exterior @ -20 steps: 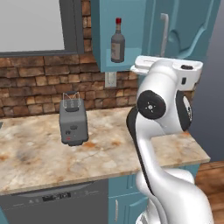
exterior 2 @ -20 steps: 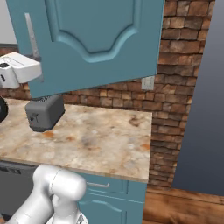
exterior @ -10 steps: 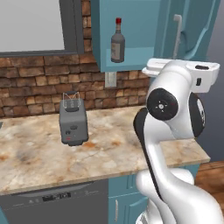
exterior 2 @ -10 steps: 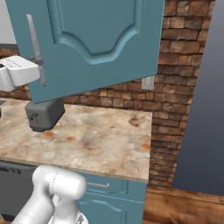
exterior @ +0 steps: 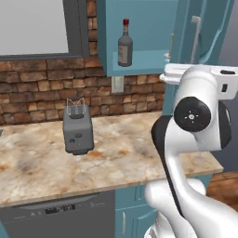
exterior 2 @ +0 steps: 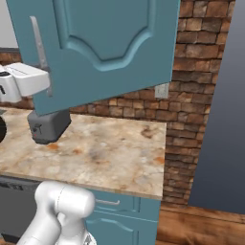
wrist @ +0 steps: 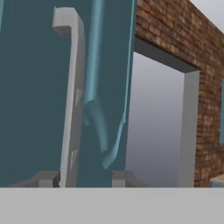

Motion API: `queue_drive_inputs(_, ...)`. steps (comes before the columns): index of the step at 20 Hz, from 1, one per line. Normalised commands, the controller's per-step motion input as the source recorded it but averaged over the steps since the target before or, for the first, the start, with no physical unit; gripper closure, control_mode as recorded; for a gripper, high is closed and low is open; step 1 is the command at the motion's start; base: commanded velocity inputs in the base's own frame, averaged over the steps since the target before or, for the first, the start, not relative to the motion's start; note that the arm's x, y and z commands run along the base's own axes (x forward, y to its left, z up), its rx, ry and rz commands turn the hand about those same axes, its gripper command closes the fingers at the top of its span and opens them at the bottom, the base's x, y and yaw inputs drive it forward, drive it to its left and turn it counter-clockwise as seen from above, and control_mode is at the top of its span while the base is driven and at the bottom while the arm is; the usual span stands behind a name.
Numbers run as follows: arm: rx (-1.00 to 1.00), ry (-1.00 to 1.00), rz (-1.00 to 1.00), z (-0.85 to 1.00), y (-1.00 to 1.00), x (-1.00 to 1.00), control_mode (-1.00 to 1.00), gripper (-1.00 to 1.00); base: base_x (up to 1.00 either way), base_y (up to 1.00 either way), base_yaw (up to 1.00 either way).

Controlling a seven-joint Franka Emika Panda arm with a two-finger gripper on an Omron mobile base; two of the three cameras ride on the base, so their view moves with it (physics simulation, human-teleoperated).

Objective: Get the candle and the liquor from the cabinet and move them to the dining counter.

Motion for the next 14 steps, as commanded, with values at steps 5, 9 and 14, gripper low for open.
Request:
queue_drive_inputs(5,0.0,0.0,0.07,0.0,-0.52,-0.07,-1.0,1.0,0.0,0.0,0.0)
queue_drive_inputs(9,0.0,0.0,0.04,0.0,-0.52,-0.11,-1.0,1.0,0.0,0.0,0.0)
queue_drive_inputs(14,0.01,0.0,0.02,0.0,-0.53,-0.13,-1.0,1.0,0.0,0.0,0.0)
